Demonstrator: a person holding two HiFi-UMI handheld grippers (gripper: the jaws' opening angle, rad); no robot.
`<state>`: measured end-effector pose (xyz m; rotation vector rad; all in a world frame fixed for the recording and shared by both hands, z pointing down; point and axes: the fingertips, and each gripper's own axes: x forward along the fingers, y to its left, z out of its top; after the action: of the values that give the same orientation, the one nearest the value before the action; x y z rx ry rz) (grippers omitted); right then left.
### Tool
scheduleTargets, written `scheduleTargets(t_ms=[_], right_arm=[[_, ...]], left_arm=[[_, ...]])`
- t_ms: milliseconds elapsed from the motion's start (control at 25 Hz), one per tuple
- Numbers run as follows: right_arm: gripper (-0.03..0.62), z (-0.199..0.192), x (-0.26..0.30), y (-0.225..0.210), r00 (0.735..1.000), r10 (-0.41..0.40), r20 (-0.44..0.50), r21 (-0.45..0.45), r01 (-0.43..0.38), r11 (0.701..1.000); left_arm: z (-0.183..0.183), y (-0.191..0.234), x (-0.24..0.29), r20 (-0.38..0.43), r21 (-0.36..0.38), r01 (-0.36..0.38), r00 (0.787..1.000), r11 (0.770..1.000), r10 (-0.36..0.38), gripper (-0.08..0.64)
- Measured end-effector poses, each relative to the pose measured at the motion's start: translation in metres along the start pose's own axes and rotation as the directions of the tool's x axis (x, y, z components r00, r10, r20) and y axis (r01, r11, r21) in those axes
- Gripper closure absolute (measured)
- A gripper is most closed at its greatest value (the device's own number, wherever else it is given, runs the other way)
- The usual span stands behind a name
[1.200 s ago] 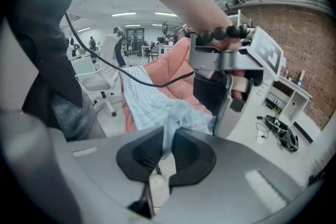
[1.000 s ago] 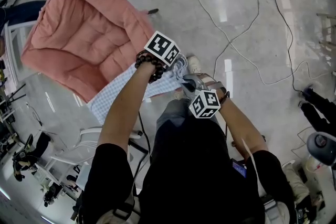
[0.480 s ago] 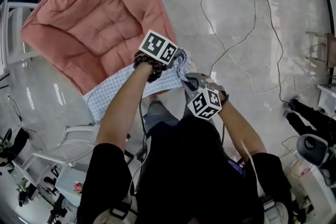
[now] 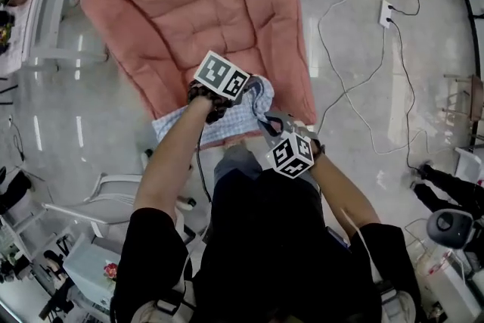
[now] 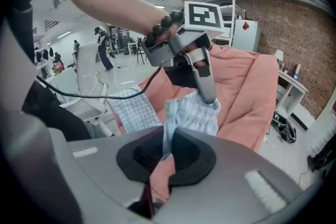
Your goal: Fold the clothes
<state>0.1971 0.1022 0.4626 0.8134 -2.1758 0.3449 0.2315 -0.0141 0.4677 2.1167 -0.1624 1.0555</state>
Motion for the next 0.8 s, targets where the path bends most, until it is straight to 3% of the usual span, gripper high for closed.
scheduleTargets(t_ms=[200, 480, 800], right_arm=[[0.572, 0.065, 0.037, 0.057, 0.999, 0.031, 0.015, -0.087, -0.029, 0.996], [0.572, 0.145, 0.059, 0.110, 0.995, 0.080, 0.062, -0.143, -0.070, 0.987], [0.572, 0.194, 0.072, 0.170, 0.973, 0.203, 0.108, -0.216, -0.176, 0.960]], left_arm=[[-0.056, 0.039, -0.079, 0.044, -0.021, -0.049, 0.998, 0.999, 0.050, 0.525], [-0.100, 0.071, -0.166, 0.135, -0.099, -0.058, 0.988, 0.993, 0.071, 0.525], [-0.149, 0.080, -0.233, 0.207, -0.181, -0.094, 0.969, 0.979, 0.132, 0.524]])
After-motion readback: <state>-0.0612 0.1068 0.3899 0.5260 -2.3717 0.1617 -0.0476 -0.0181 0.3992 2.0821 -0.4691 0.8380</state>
